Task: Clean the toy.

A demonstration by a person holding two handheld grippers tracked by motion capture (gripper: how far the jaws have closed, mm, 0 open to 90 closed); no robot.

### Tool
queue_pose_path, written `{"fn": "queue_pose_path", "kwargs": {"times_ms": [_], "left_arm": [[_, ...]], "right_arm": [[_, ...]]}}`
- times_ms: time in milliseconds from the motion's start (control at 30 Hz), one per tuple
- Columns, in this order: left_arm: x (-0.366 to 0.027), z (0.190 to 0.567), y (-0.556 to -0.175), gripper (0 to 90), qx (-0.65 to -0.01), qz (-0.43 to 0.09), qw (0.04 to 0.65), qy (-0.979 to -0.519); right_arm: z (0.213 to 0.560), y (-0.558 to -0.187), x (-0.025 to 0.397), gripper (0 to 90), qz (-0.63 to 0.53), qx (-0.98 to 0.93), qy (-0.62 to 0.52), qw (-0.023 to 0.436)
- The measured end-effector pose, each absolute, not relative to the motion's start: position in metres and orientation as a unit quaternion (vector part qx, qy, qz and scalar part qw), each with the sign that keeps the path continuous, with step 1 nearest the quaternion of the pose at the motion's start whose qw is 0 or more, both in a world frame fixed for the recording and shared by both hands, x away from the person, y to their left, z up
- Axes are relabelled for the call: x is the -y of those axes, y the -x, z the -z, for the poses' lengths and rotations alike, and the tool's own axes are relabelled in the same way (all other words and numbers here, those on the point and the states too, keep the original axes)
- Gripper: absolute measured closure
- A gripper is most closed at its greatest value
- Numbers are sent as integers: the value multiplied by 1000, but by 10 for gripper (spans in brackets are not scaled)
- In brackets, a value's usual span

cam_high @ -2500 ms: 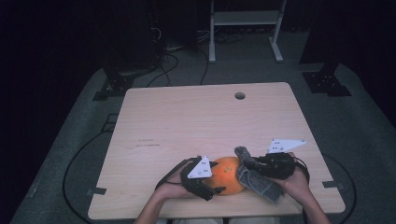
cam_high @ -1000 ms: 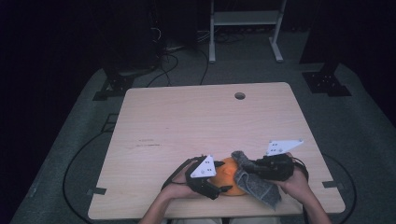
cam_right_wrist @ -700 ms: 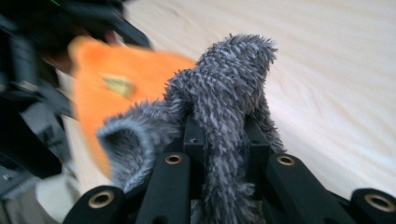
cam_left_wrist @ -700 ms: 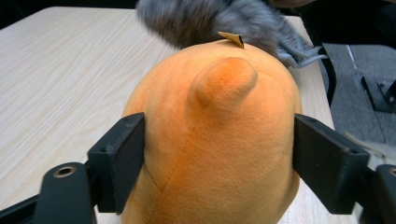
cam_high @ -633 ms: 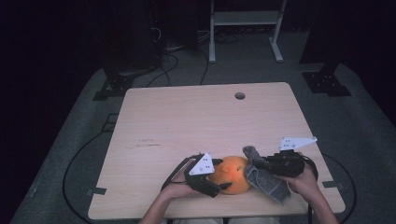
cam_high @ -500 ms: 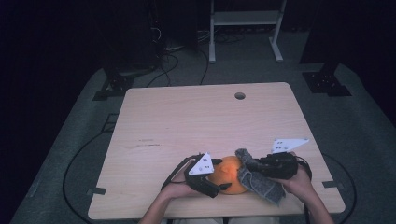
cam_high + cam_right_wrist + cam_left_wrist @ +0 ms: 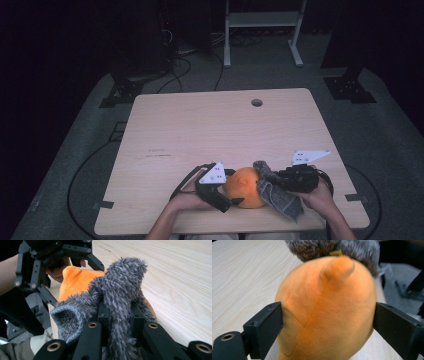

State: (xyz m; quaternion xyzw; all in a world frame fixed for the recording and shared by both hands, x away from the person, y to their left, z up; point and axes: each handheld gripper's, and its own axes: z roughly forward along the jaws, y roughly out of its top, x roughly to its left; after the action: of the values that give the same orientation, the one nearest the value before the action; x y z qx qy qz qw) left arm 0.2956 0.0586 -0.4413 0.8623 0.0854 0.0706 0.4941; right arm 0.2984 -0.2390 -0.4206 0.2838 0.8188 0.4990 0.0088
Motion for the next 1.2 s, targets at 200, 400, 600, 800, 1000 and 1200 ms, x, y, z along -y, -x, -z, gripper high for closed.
{"fn": "queue_pose_path", "kwargs": {"times_ms": [200,400,600,800,1000,1200], "left_arm": [[-57,444,-297,109,-93,-78,488,-865],[-57,443,-296,238,-98,-82,495,-859],[-60,427,-295,344,-130,-87,524,-837],[-64,407,-289,364,-136,-114,528,-830],[-57,410,-287,362,-135,-128,493,-850],[-62,418,-296,196,-148,-88,514,-840]], "right_arm": [[424,-301,242,757,-499,-815,-293,8],[433,-306,256,757,-478,-816,-325,13],[414,-302,261,758,-494,-805,-325,37],[378,-283,245,758,-538,-796,-272,49],[379,-280,215,757,-524,-807,-266,58],[409,-293,221,759,-523,-797,-299,27]]}}
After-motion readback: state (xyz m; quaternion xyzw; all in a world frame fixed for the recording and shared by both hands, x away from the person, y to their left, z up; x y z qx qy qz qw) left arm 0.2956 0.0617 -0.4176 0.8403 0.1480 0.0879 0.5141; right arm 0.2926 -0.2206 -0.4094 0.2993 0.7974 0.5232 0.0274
